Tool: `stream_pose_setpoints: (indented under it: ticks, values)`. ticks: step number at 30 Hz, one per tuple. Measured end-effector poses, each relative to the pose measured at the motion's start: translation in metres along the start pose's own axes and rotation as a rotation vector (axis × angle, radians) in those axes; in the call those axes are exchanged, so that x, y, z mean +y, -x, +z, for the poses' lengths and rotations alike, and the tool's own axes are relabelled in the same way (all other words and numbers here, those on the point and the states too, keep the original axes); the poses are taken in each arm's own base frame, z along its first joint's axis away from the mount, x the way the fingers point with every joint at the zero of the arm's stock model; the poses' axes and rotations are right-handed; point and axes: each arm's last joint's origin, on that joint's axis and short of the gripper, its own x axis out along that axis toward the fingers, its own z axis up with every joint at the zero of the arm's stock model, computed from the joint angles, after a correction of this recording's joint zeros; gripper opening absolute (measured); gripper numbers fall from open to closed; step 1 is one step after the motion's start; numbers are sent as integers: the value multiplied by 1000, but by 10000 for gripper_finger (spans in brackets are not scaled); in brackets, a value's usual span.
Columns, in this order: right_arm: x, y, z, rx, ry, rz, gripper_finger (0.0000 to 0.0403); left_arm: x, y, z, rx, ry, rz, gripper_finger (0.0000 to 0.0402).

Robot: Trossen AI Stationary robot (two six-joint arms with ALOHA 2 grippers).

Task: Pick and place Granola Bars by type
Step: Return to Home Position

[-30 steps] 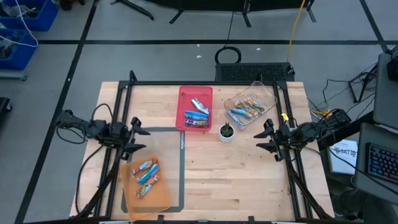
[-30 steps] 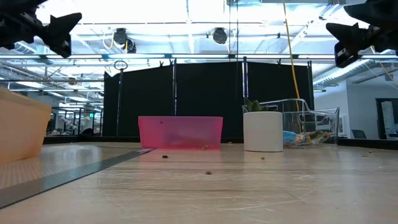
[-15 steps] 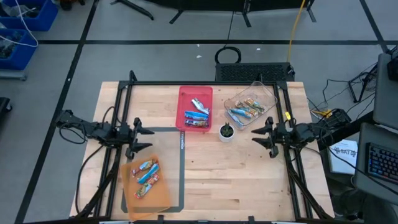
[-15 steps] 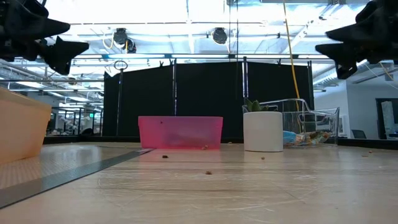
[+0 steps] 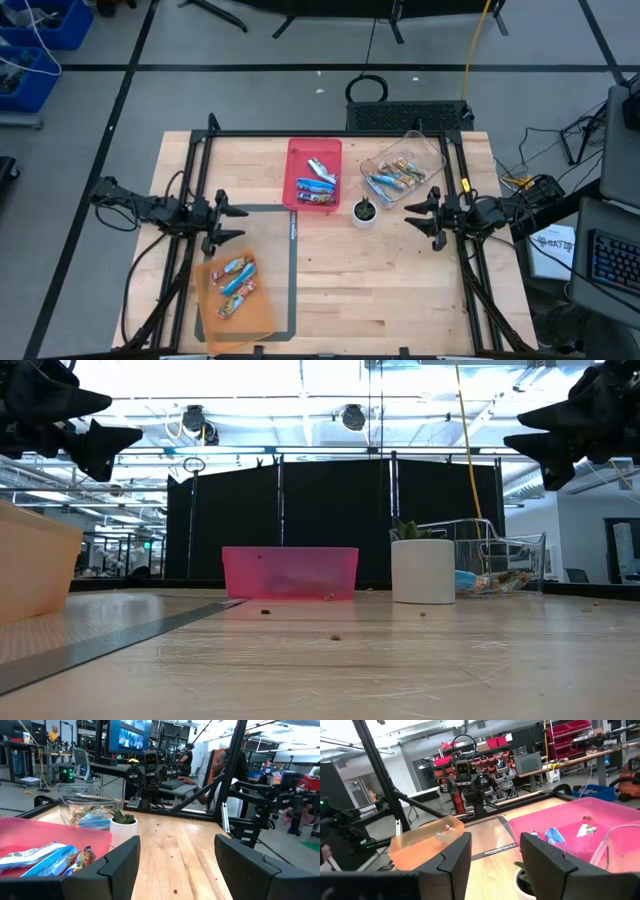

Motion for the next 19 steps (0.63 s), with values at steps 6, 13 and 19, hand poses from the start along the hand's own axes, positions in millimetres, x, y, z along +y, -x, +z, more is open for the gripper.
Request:
stream_pose_setpoints:
  ticks: [6, 13, 19]
  values:
    - [0, 0, 2, -14, -6, 5, 160, 0, 0, 0, 0, 0, 0, 255]
    - [0, 0, 2, -15, -7, 6, 160, 0, 0, 0, -1, 1, -1, 255]
    - [0, 0, 2, -15, -7, 6, 160, 0, 0, 0, -2, 1, -1, 255]
